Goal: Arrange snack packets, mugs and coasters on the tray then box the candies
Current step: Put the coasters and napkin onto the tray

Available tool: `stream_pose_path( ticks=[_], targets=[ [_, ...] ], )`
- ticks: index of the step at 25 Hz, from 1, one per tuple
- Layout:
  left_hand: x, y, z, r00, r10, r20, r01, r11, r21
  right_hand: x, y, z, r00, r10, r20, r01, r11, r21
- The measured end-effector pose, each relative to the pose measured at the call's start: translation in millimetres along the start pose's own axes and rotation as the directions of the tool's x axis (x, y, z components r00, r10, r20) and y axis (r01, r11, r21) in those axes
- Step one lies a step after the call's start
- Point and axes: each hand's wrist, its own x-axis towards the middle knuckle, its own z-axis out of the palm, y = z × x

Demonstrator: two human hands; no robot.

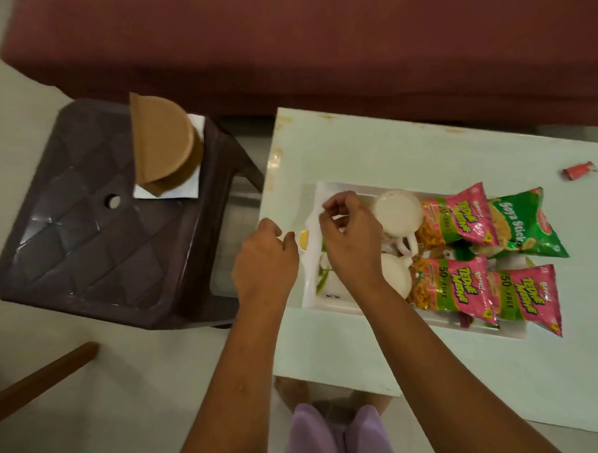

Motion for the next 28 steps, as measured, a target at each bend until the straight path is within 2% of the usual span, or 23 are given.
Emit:
stream_pose_path(
  ticks=[2, 5, 8, 11, 13, 15, 18, 21, 24, 26, 28],
  targets=[
    [11.7, -13.1, -25.4, 0.992, 0.003, -0.127, -0.018, 0.993, -0.117, 6.4, -20.9, 28.7, 0.995, -0.007, 0.101, 0.007, 1.000, 0.001],
    [43.0, -48.4, -68.7, 0.933, -0.020, -0.358, -0.070, 0.969, -0.237, 19.9, -59.5, 88.8, 0.964, 0.012, 0.265, -0.021, 0.999, 0.032],
    [79.8, -74.1, -94.7, 0.907, 0.003, -0.421, -0.157, 0.930, -0.332, 36.3, -88.4, 136.1, 0.939, 0.077, 0.334, -0.106, 0.992, 0.070],
    [111.9, -84.7, -101.5, 0.956, -0.096, -0.277, -0.063, 0.854, -0.516, 50.1, -97.5, 168.3, 0.917, 0.166, 0.362, -0.231, 0.963, 0.142],
    [125.1, -86.7, -99.9, 0.977, -0.124, -0.175, 0.000, 0.814, -0.581, 57.1, -94.5, 182.2, 0.903, 0.241, 0.355, -0.315, 0.934, 0.166],
    [129.0, -85.4, -98.7, 0.972, -0.136, -0.190, 0.000, 0.814, -0.582, 61.3, -90.7, 188.1, 0.912, 0.265, 0.315, -0.332, 0.925, 0.185],
    [122.8, -77.4, -97.0, 0.965, -0.172, -0.198, -0.002, 0.751, -0.660, 55.1, -95.2, 174.1, 0.964, 0.154, 0.215, -0.206, 0.948, 0.242],
    [101.6, -59.6, -85.6, 0.989, -0.136, -0.053, 0.040, 0.602, -0.798, 31.2, -98.8, 132.2, 0.999, -0.012, 0.040, 0.004, 0.983, 0.186],
    [66.7, -39.1, -55.5, 0.994, -0.009, 0.112, 0.101, 0.507, -0.856, 1.4, -84.3, 85.3, 0.994, -0.071, -0.079, 0.079, 0.992, 0.103],
    [42.2, -25.6, -33.3, 0.965, 0.063, 0.254, 0.184, 0.527, -0.829, -14.3, -61.4, 62.6, 0.989, -0.078, -0.125, 0.074, 0.997, -0.039],
    [22.0, -11.7, -16.7, 0.895, 0.073, 0.441, 0.305, 0.621, -0.722, -25.0, -33.1, 46.3, 0.990, -0.044, -0.133, 0.016, 0.979, -0.201]
  ],
)
